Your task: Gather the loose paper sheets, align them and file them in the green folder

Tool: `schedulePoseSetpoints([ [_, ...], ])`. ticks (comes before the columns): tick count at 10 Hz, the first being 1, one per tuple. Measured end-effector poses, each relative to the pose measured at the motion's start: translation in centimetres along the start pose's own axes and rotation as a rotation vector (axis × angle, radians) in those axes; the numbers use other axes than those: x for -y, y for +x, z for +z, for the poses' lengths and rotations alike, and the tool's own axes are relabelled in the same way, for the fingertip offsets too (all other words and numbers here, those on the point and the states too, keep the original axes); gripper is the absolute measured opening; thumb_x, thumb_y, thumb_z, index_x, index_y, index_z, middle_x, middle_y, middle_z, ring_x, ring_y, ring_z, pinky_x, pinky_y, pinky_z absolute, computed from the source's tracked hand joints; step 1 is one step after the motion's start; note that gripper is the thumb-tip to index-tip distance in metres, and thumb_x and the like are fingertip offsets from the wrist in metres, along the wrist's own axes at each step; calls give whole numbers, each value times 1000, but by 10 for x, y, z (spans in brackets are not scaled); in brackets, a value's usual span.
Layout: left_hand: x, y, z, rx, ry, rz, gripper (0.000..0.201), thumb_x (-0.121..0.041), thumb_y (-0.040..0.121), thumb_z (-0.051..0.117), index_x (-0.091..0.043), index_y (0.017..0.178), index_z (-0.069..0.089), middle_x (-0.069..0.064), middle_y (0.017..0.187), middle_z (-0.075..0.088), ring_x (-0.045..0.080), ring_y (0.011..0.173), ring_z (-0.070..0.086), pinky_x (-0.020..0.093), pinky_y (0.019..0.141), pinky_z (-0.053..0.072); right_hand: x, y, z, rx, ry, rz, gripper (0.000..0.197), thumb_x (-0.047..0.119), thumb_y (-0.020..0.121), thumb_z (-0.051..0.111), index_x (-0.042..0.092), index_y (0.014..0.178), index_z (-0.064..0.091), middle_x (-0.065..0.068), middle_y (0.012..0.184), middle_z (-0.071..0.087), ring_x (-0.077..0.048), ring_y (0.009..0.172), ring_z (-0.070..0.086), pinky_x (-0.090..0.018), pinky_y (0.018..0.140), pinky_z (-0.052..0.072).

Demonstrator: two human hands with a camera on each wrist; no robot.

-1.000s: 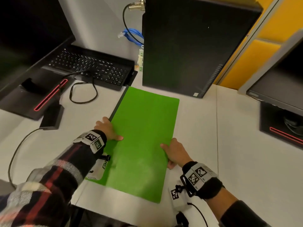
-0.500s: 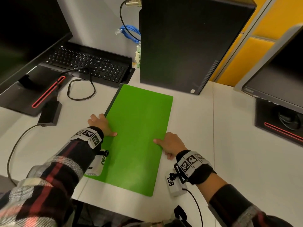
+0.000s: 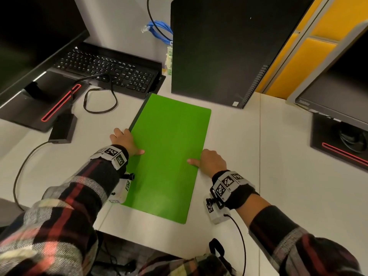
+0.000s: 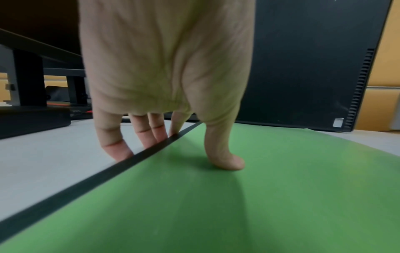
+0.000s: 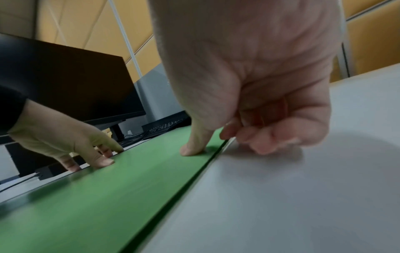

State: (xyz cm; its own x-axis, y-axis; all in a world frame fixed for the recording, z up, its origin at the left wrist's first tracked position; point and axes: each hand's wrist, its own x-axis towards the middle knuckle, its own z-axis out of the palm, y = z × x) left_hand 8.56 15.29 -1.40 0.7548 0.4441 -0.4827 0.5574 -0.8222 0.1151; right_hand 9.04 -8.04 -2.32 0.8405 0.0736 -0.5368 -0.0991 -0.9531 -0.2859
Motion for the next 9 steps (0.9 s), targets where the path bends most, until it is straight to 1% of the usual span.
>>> schedulePoseSetpoints([
  [1,0,-12,9,-93,-65,73,74,-31,80,68,-5,137,29,19,142,24,36,131,27,50,105,34,0,-4,6,-143,0,-86,68,44,83,62,-1,127,37,-20,127,46,-35,116,48,-41,87,44],
  [2,0,-27,21,-97,53,188,66,-36,85,60,-12,140,31,17,147,20,35,136,23,51,109,28,2,-8,13,-215,-38,-275,57,29,85,64,1,129,41,-19,134,37,-34,123,38,-42,97,39],
  [3,1,-41,37,1,104,249,81,-49,82,59,-22,147,18,13,155,11,34,142,15,54,113,19,3,-12,18,-101,-33,-296,68,32,85,63,1,138,33,-17,149,24,-33,137,24,-41,110,28],
  [4,3,-48,48,14,92,257,90,-56,81,56,-26,149,5,9,159,1,32,146,7,55,115,14,5,-13,19,-69,-5,-290,76,35,83,66,1,140,29,-16,151,21,-32,139,22,-40,111,27],
  [5,4,-47,50,19,79,261,92,-56,81,55,-27,149,1,8,159,-3,31,146,3,55,115,11,4,-10,17,-90,-6,-286,78,38,78,70,1,137,33,-15,146,29,-31,134,28,-43,106,35],
  [6,4,-47,49,16,70,261,92,-56,81,55,-27,149,1,7,159,-3,31,146,3,56,115,11,3,-11,17,-99,-8,-282,79,39,77,71,2,137,35,-14,143,31,-30,131,31,-45,103,39],
  [7,3,-48,48,27,90,252,93,-56,81,56,-27,149,2,8,159,-2,32,146,4,56,115,12,2,-9,16,-87,-21,-278,80,39,77,71,1,137,35,-14,144,31,-30,132,31,-46,103,39],
  [8,0,-52,43,41,79,232,93,-53,80,59,-26,149,4,8,159,-1,32,146,5,57,114,13,6,-11,7,-45,-53,-278,75,37,80,69,-1,136,36,-16,143,30,-32,132,31,-45,105,37],
  [9,-8,-56,38,27,42,201,89,-46,81,62,-20,149,10,11,158,5,33,145,10,56,114,16,7,-8,-4,41,-57,-260,70,36,84,64,0,137,35,-19,145,28,-35,133,31,-44,108,34],
])
